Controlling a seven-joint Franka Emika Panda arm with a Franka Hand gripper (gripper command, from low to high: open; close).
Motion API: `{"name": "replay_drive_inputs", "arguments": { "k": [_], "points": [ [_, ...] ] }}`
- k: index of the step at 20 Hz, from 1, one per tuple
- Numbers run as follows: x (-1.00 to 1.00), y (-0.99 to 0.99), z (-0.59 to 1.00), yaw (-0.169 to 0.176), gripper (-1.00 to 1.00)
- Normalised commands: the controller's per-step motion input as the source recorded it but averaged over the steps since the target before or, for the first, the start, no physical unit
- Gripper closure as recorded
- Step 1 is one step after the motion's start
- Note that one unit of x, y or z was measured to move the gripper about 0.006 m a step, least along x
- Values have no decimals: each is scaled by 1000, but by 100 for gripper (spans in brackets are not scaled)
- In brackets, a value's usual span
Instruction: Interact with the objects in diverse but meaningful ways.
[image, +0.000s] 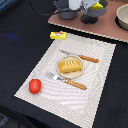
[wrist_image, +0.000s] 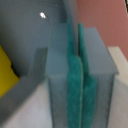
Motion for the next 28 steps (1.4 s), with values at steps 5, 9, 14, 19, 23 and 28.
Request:
{"name": "replay_drive_inputs", "arguments": {
  "k": [5,9,14,19,23,28],
  "points": [
    [43,278,-147,3,100],
    [39,268,-133,2,100],
    [50,325,-125,2,100],
    [78,350,-109,6,100],
    [96,331,-106,4,100],
    [111,274,-93,1,100]
  ]
}}
